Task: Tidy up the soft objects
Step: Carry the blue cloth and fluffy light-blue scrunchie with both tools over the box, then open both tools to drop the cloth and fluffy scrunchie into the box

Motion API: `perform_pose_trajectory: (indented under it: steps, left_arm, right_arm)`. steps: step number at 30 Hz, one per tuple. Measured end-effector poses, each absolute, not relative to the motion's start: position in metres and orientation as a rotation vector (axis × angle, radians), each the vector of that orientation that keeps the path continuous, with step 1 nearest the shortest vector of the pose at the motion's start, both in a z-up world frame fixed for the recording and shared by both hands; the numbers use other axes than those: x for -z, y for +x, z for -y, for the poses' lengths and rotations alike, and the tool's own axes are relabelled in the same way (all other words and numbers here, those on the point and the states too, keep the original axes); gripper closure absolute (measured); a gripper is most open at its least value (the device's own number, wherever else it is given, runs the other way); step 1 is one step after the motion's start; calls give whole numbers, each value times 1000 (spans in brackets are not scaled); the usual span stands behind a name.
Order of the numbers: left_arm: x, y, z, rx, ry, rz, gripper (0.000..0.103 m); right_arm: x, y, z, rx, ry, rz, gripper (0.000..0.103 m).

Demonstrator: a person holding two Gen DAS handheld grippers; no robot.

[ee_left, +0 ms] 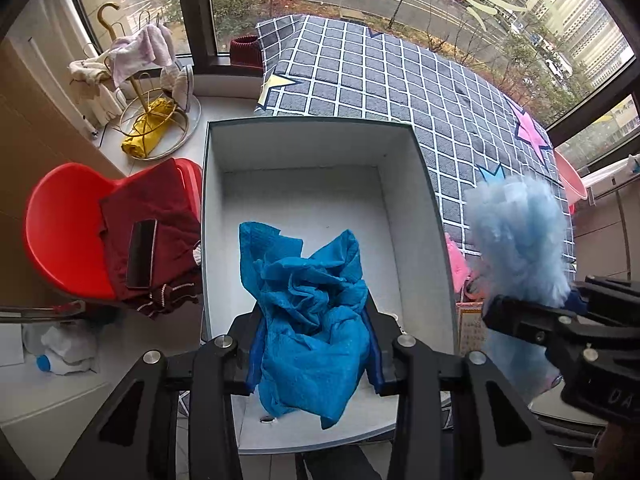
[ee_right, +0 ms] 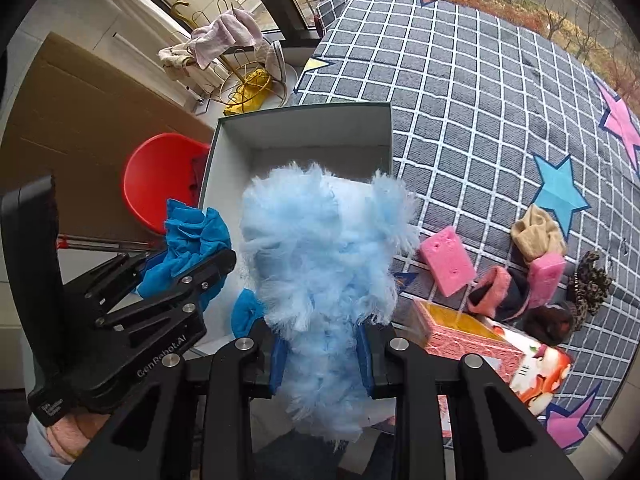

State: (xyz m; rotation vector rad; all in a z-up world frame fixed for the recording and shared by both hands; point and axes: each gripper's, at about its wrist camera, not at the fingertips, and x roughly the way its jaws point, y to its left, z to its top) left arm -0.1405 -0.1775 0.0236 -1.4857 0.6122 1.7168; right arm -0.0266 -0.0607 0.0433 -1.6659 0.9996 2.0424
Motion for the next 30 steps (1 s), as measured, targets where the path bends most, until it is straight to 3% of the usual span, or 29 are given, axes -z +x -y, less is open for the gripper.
perform_pose_trajectory:
  steps: [19, 22, 24, 26, 27, 28, 30]
  left_arm:
    - [-9, -145, 178, -1710, -1536, -628, 59]
    - [-10, -144, 179, -1715, -1531, -623, 52]
    - [-9, -144, 179, -1713, -1536, -626, 39]
    - [-7, -143, 179, -1705, -1543, -627, 29]
    - [-7, -143, 179, -1704, -1546, -631, 24]
    - [-7, -143, 179, -1707, -1543, -629, 23]
    - [-7, -142, 180, -1718, -1534, -629, 19]
  right_arm:
    - [-29, -45, 66, -2044, -1710, -1000, 73]
    - [-29, -46, 66, -2049, -1707, -1001, 73]
    - [-30, -47, 66, -2057, -1705, -996, 70]
    - [-31, -49, 67, -2064, -1703, -989, 62]
    - [-32, -49, 66, -2068, -1699, -988, 50]
    - [-32, -48, 66, -2076, -1691, -990, 44]
    - [-34, -47, 66, -2083, -1681, -990, 44]
